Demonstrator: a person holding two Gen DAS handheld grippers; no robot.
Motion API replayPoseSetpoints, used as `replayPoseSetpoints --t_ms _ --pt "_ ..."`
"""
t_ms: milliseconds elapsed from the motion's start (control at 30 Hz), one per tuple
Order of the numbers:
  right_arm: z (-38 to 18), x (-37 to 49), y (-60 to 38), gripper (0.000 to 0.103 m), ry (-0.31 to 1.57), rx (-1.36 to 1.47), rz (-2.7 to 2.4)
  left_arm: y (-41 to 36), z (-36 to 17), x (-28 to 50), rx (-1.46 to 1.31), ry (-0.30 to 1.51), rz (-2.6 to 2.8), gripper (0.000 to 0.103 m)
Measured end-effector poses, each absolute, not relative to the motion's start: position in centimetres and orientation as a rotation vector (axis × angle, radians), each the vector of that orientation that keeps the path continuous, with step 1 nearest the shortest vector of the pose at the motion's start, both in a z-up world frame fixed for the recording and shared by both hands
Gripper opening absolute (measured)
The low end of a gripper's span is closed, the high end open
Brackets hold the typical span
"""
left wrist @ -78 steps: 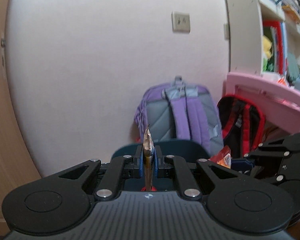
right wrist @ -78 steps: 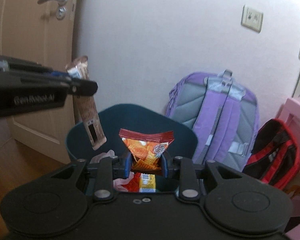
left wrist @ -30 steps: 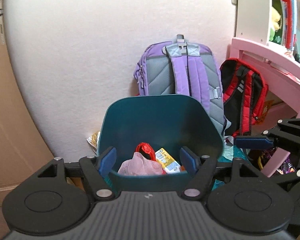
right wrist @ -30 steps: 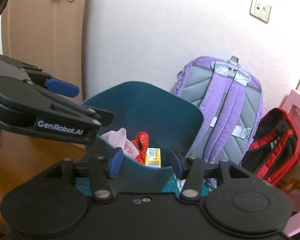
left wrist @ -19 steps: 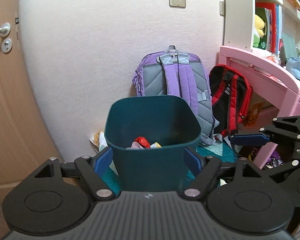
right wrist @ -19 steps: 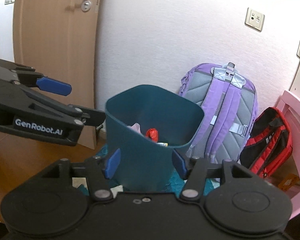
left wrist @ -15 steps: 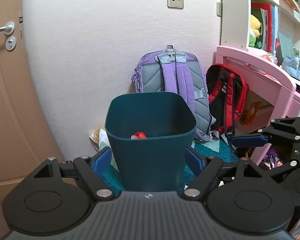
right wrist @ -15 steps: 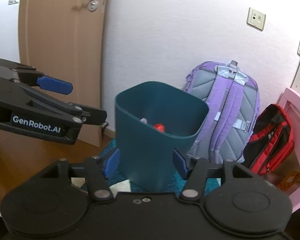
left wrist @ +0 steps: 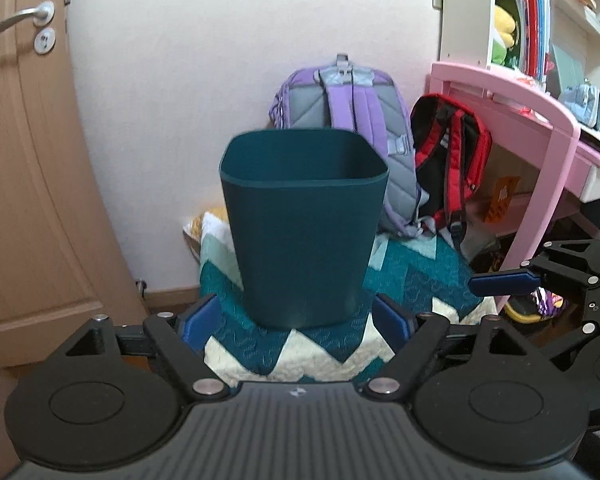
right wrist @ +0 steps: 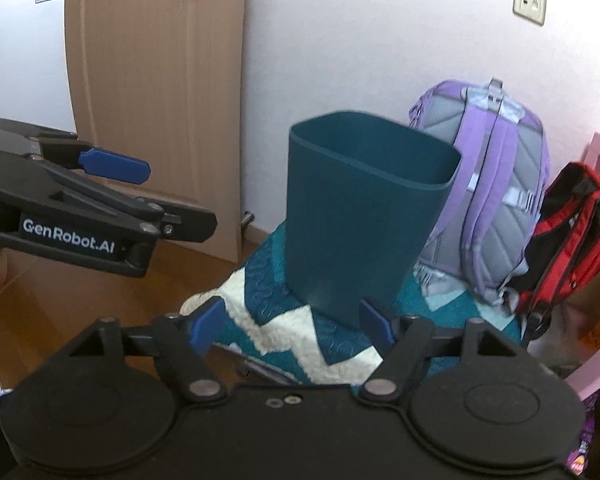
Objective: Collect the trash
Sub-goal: 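Raise both open tools away from the wastebasket and lower toward the floor, then grasp the orange foam net with the left tool while the right tool grasps the cabbage leaf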
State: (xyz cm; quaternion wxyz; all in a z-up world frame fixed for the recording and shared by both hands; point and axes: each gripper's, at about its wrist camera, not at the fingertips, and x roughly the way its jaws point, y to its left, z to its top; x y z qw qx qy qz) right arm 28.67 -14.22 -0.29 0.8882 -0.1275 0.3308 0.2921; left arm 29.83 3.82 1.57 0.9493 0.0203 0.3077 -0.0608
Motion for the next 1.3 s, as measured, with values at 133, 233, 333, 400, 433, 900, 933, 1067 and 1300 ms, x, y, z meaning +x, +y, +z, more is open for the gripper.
replayPoseSetpoints --t_ms 133,233,333,400,433,900,933,1067,1300 --pt "-3.1 28.3 -14.2 0.085 0.717 -0.251 0.620 4.3 -1.4 29.6 0.034 0.667 -0.139 0.085" --pt "-5.9 28.5 -13.8 0.088 0.751 -0.256 0.622 4.6 -4.2 29.8 0.055 0.696 -0.145 0.099" --pt "-9.0 28.9 -13.2 0.091 0.799 -0.264 0.631 5.1 -7.3 30.2 0.076 0.720 -0.156 0.103" --pt "-11.0 29.2 -12.6 0.094 0.822 -0.277 0.642 5.4 -9.5 30.7 0.085 0.755 -0.168 0.103" --pt "-11.9 29.2 -12.3 0.097 0.828 -0.285 0.650 5.6 -10.5 31.1 0.087 0.773 -0.174 0.103" --pt "-29.6 31.4 -7.7 0.103 1.073 -0.377 0.724 8.5 -29.5 36.5 0.072 1.120 -0.278 0.103" --pt "-31.3 31.5 -7.5 0.103 1.098 -0.388 0.729 8.6 -31.2 36.9 0.084 1.147 -0.281 0.103" --pt "-37.3 31.0 -7.0 0.103 1.162 -0.464 0.750 8.8 -37.0 38.3 0.129 1.237 -0.302 0.103" --pt "-46.6 29.8 -6.4 0.102 1.351 -0.493 0.788 8.7 -46.7 39.3 0.139 1.419 -0.301 0.103"
